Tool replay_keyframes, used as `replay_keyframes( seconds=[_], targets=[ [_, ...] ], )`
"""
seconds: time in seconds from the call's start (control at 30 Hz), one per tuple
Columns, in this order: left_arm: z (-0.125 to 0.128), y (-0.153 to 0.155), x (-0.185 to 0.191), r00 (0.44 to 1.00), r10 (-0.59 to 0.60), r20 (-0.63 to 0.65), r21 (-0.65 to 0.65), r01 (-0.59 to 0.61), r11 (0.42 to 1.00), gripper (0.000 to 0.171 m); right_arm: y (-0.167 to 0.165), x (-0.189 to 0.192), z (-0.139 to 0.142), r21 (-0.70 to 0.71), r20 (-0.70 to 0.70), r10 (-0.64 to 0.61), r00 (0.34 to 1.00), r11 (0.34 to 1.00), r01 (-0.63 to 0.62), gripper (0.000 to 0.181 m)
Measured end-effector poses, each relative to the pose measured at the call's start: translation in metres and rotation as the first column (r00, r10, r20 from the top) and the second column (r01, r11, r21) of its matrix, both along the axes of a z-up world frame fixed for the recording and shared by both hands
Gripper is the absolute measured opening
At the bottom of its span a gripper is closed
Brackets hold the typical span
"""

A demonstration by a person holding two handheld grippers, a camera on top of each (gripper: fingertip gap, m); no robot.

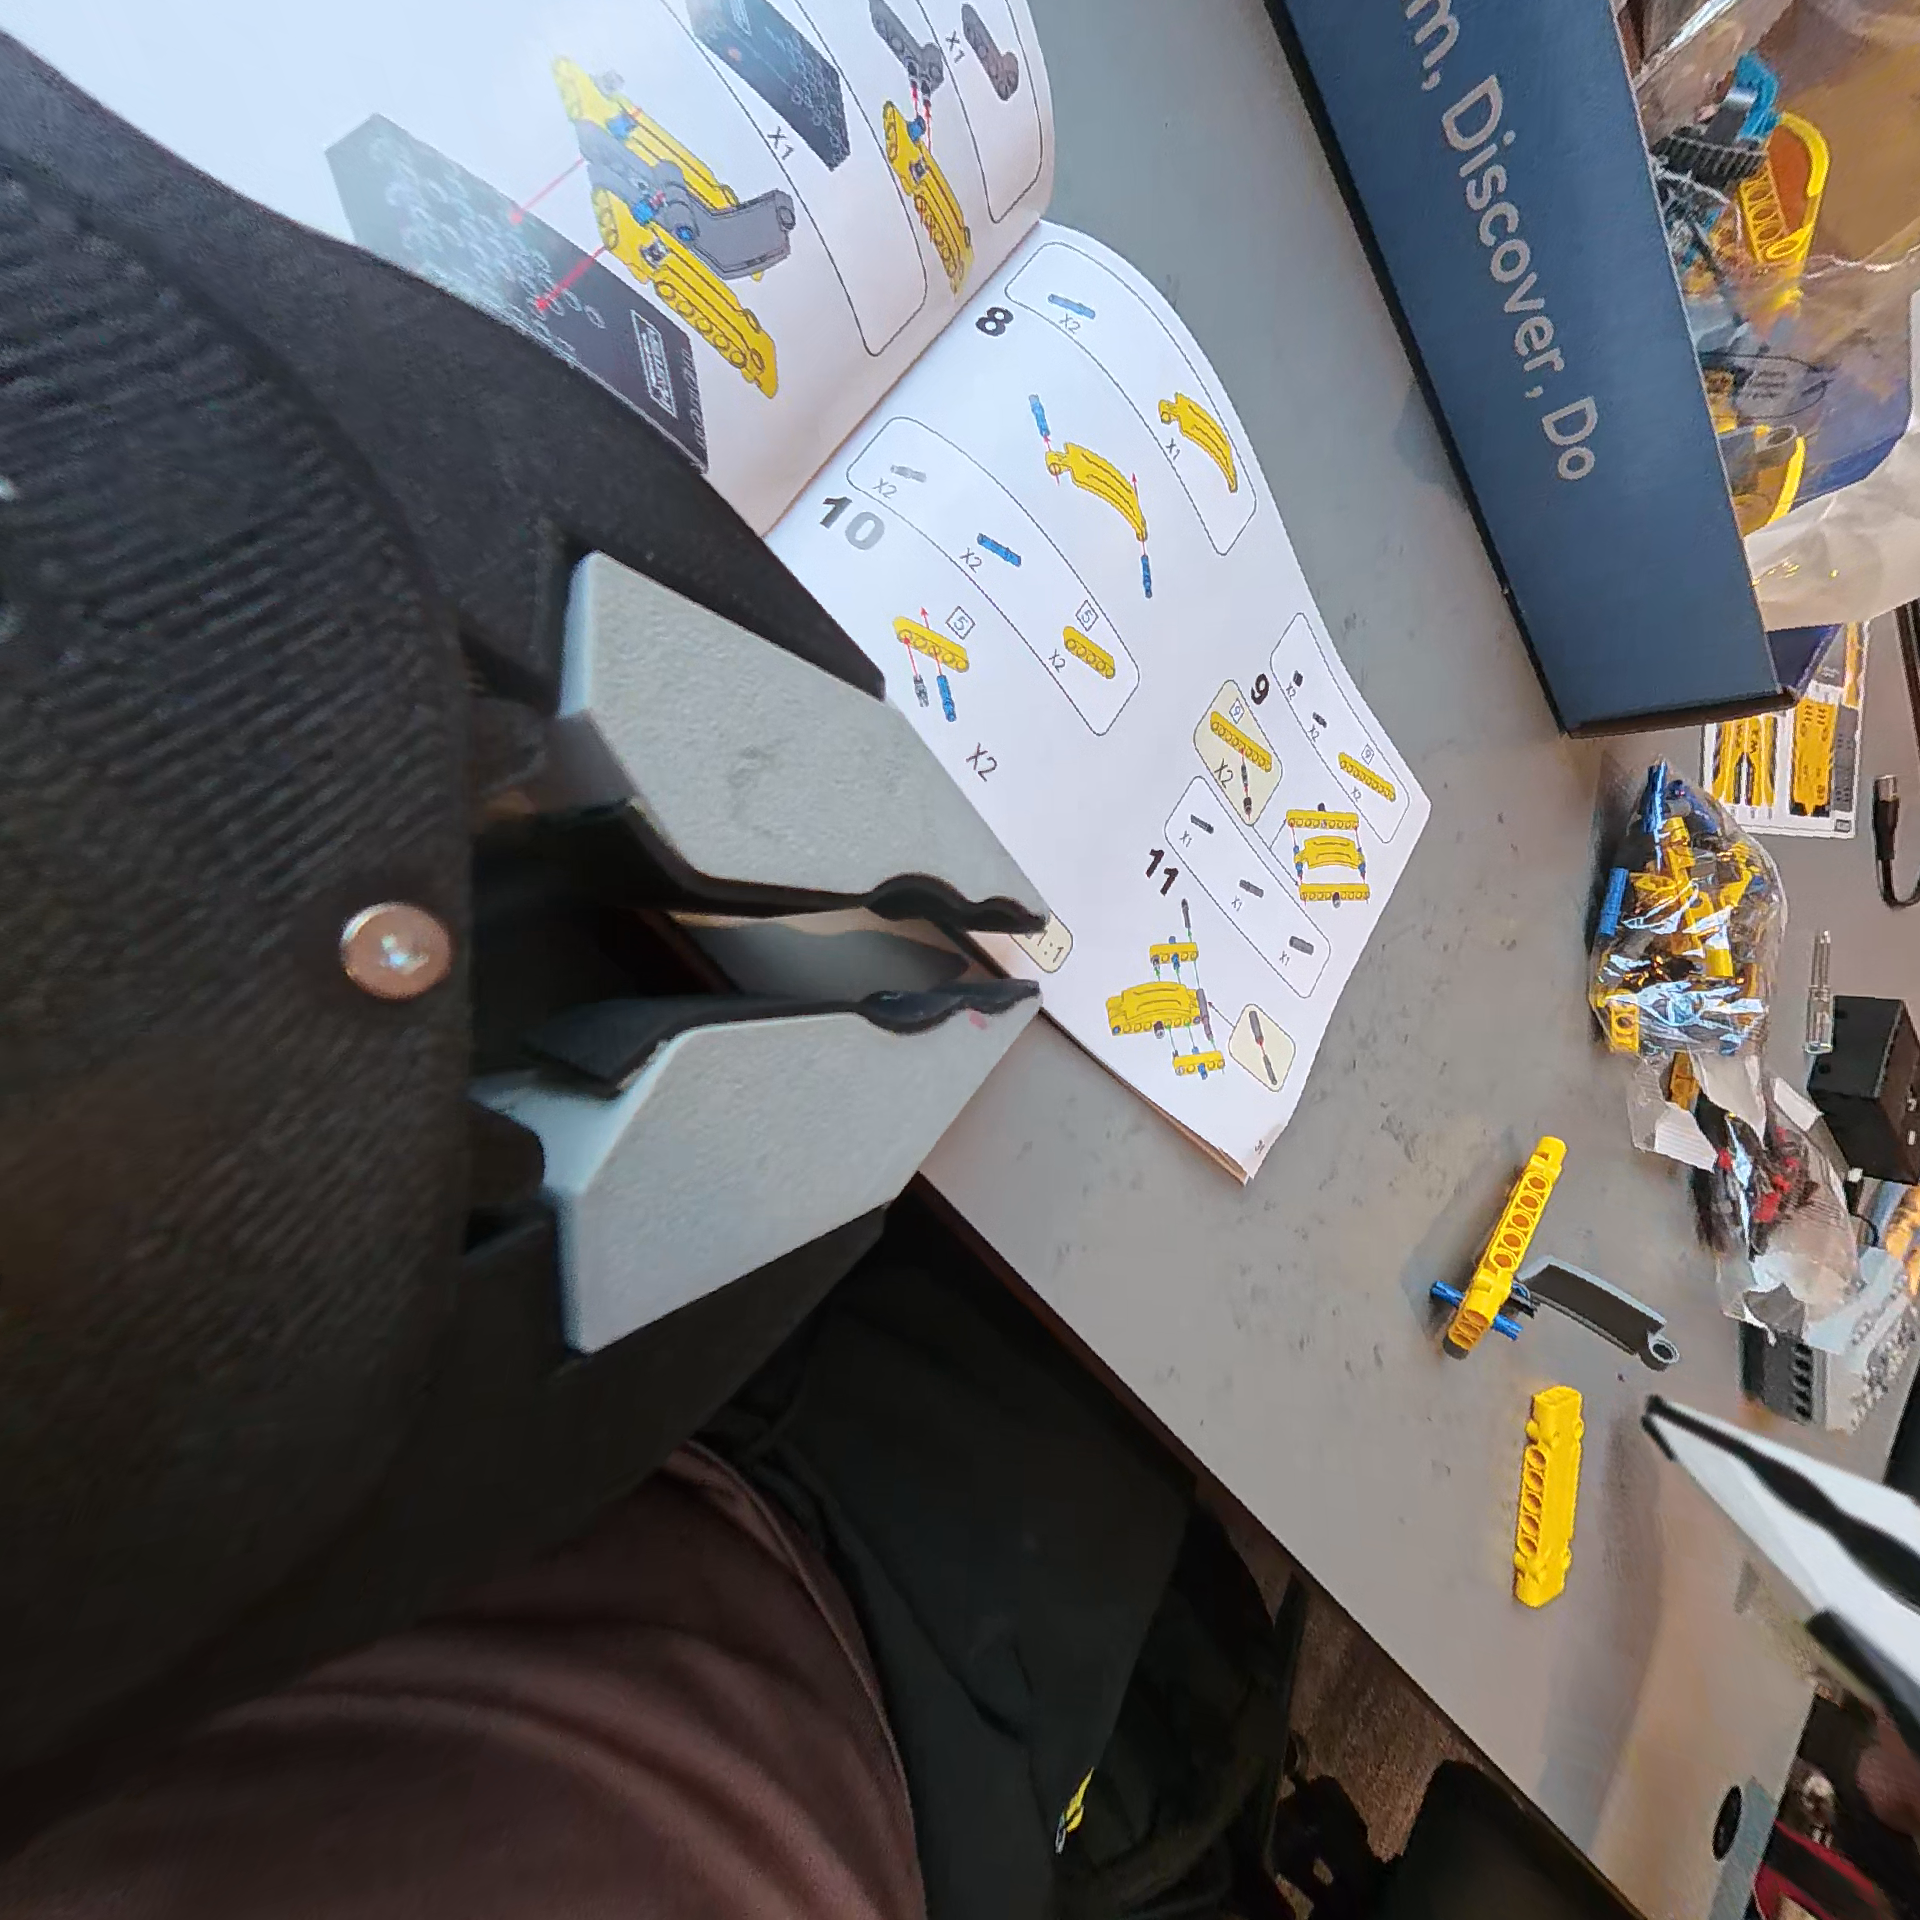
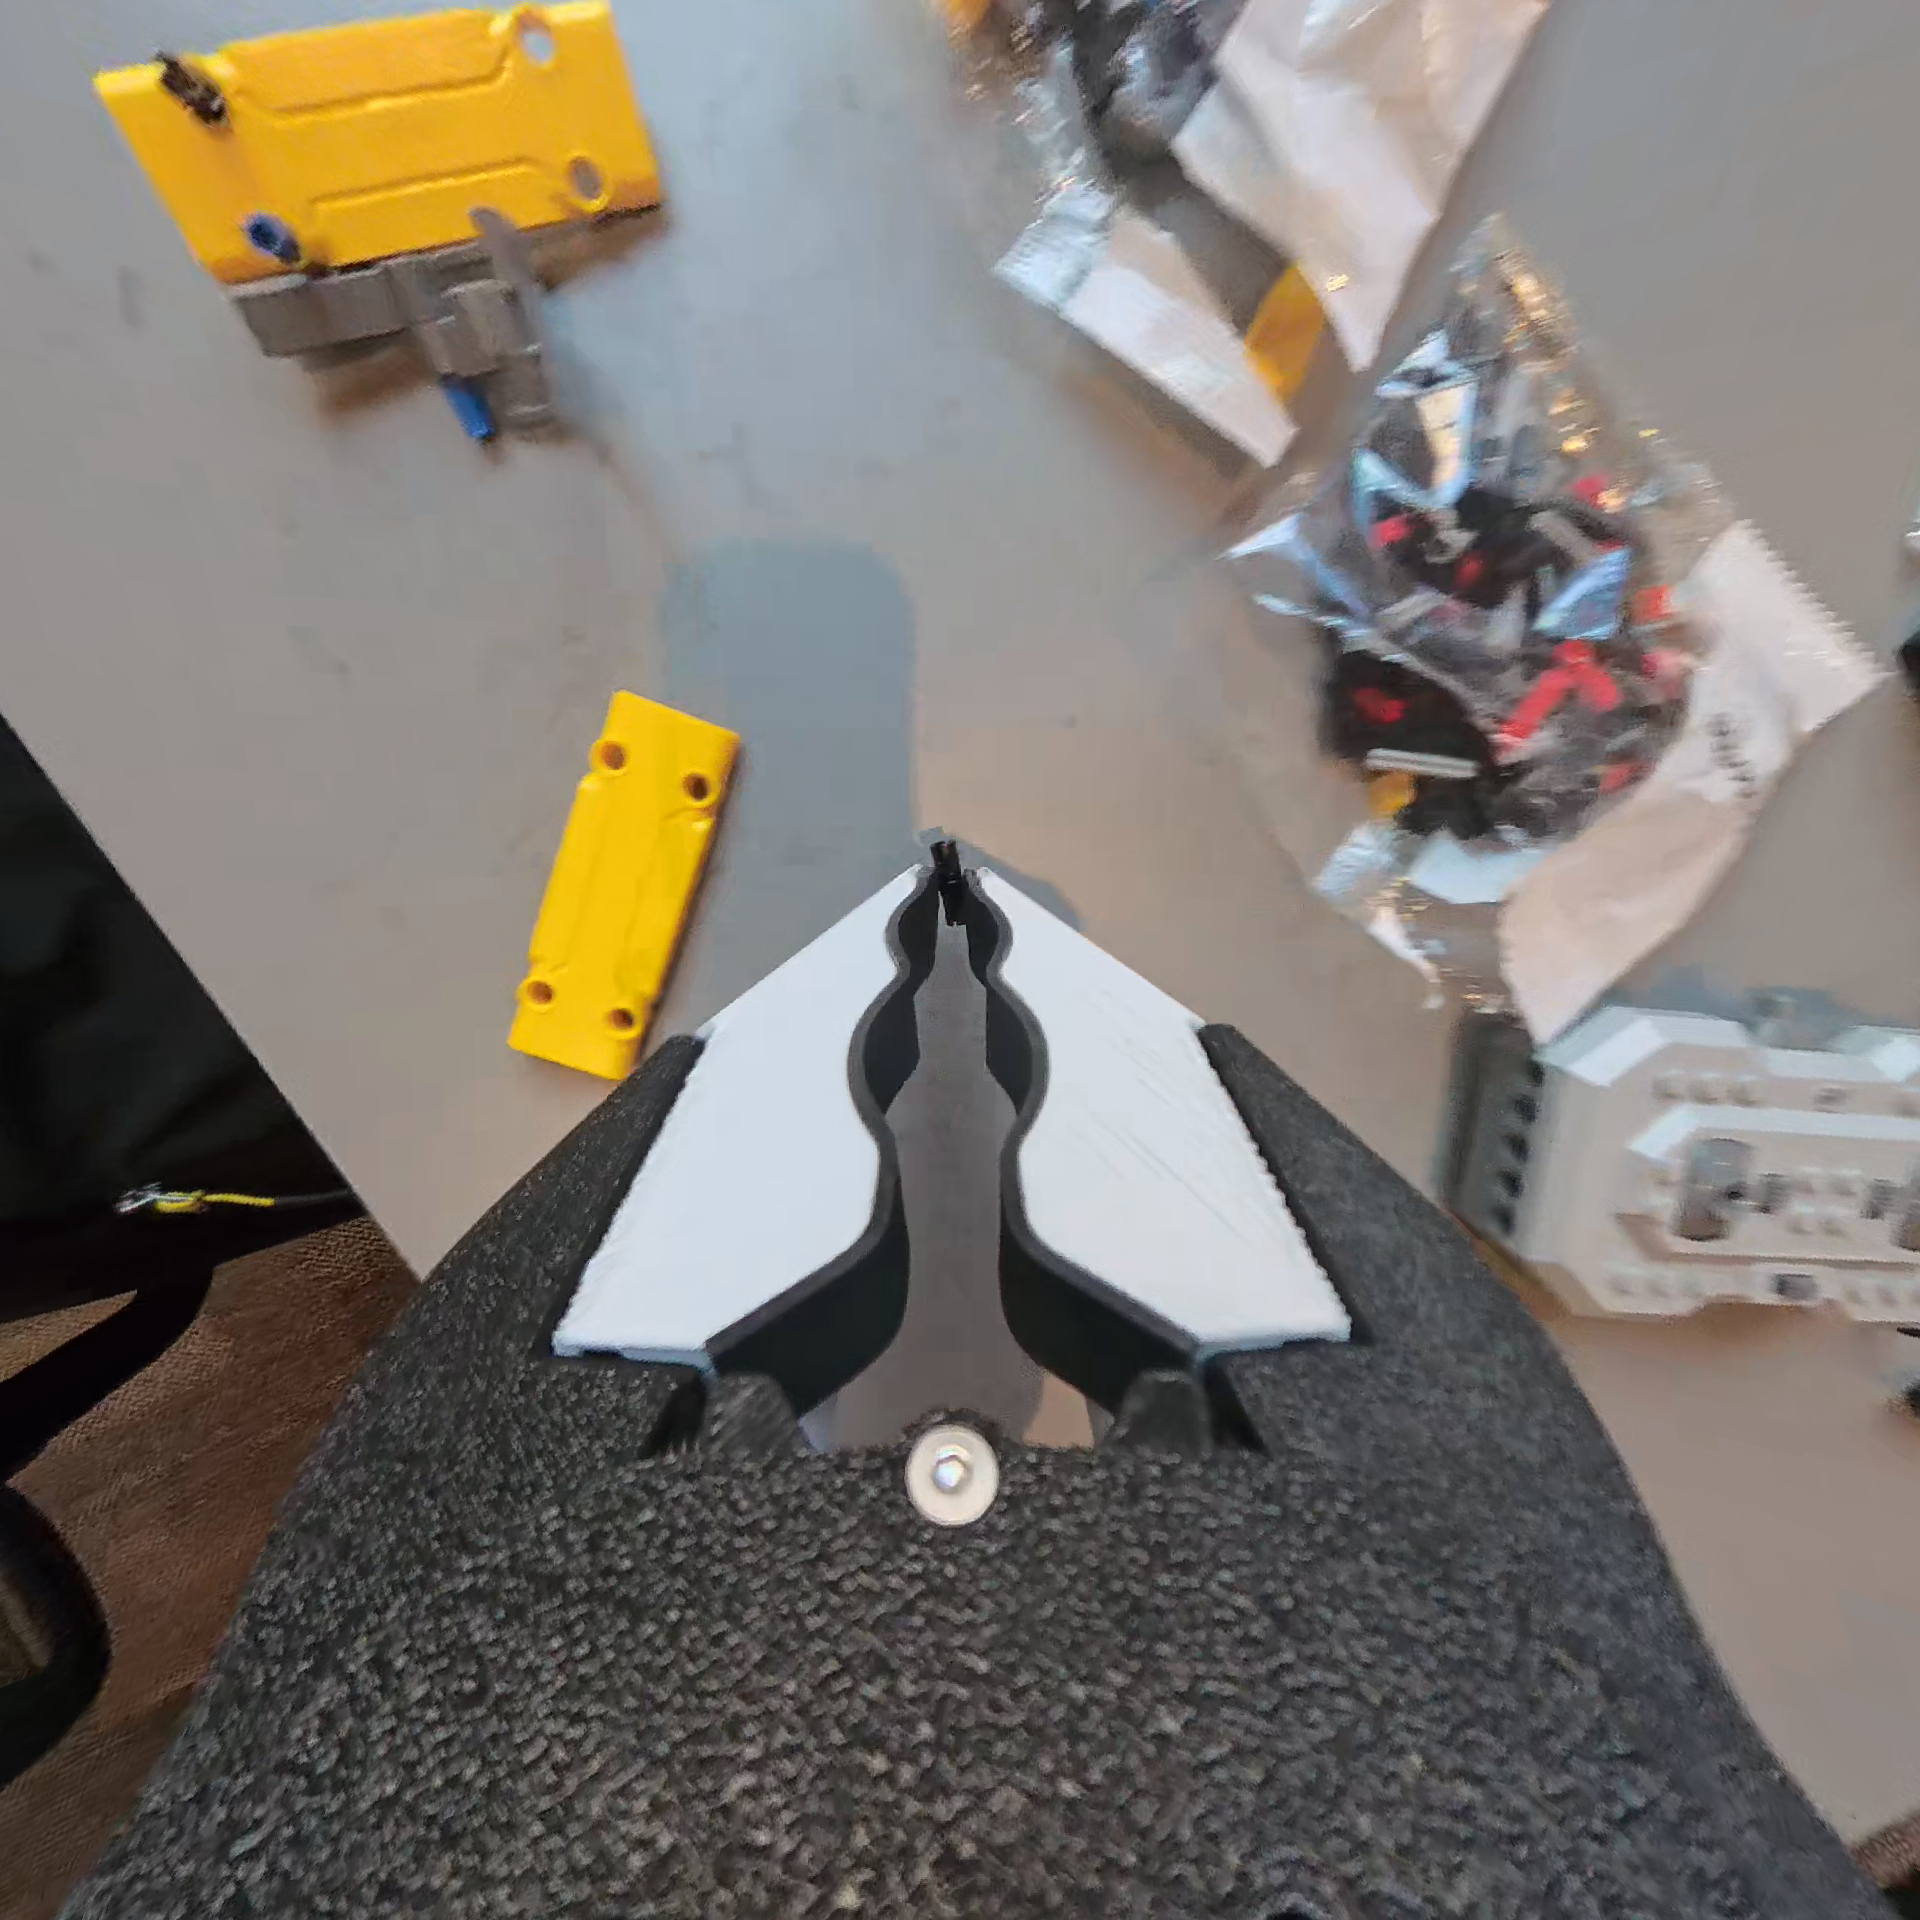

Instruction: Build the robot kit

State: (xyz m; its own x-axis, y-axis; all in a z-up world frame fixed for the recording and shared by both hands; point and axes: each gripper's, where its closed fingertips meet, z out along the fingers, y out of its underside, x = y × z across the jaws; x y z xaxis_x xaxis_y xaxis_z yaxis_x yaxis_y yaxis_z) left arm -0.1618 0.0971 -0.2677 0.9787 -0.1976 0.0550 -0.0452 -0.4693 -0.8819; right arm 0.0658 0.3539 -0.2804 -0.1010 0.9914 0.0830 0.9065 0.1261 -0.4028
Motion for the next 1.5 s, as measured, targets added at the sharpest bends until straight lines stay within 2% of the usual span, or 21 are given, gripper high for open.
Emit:
replay_keyframes(
  seconds=[0.1,0.27,0.5,0.6,0.67,0.8,0.97,1.13,1.33,1.5],
  targets=[
    [-0.001,0.000,0.002,1.000,-0.009,-0.007,-0.003,0.009,1.000,0.006,-0.010,0.003,-0.011,0.008,0.009,-0.002,1.000,1.000,0.002,0.005],
    [0.000,-0.001,0.003,1.000,-0.009,-0.019,-0.001,0.009,1.000,0.006,-0.010,0.002,-0.011,-0.020,-0.028,-0.029,0.999,0.999,0.028,0.008],
    [0.003,-0.002,0.001,1.000,0.002,-0.027,0.010,-0.002,1.000,0.005,-0.015,0.005,0.000,-0.051,-0.096,-0.046,0.994,0.998,0.041,0.013],
    [0.004,-0.002,0.003,0.999,0.004,-0.039,0.016,-0.004,1.000,0.005,-0.017,0.005,0.011,-0.041,-0.168,-0.069,0.983,0.997,0.063,0.013],
    [0.006,-0.003,0.005,0.999,0.006,-0.032,0.022,-0.005,1.000,0.006,-0.022,0.000,0.025,-0.027,-0.265,-0.087,0.960,0.996,0.083,0.013],
    [0.008,-0.010,0.024,1.000,-0.016,0.022,0.038,0.015,0.999,0.007,-0.035,-0.020,0.055,0.019,-0.496,-0.113,0.861,0.990,0.141,0.011],
    [0.014,-0.015,0.028,0.999,-0.054,-0.004,0.069,0.054,0.996,0.006,-0.036,-0.038,0.070,0.139,-0.626,-0.118,0.771,0.956,0.260,0.009],
    [0.021,-0.021,0.018,0.998,-0.052,0.028,0.093,0.050,0.994,0.006,-0.024,-0.036,0.065,0.183,-0.642,-0.148,0.752,0.924,0.337,0.002],
    [0.026,-0.024,0.022,0.997,-0.073,0.032,0.110,0.069,0.992,0.008,0.004,-0.019,0.070,0.200,-0.691,-0.201,0.694,0.870,0.451,0.000],
    [0.021,-0.023,0.027,0.995,-0.092,0.025,0.091,0.089,0.992,0.008,0.027,-0.005,0.056,0.154,-0.691,-0.271,0.670,0.851,0.503,0.000]
  ],
)
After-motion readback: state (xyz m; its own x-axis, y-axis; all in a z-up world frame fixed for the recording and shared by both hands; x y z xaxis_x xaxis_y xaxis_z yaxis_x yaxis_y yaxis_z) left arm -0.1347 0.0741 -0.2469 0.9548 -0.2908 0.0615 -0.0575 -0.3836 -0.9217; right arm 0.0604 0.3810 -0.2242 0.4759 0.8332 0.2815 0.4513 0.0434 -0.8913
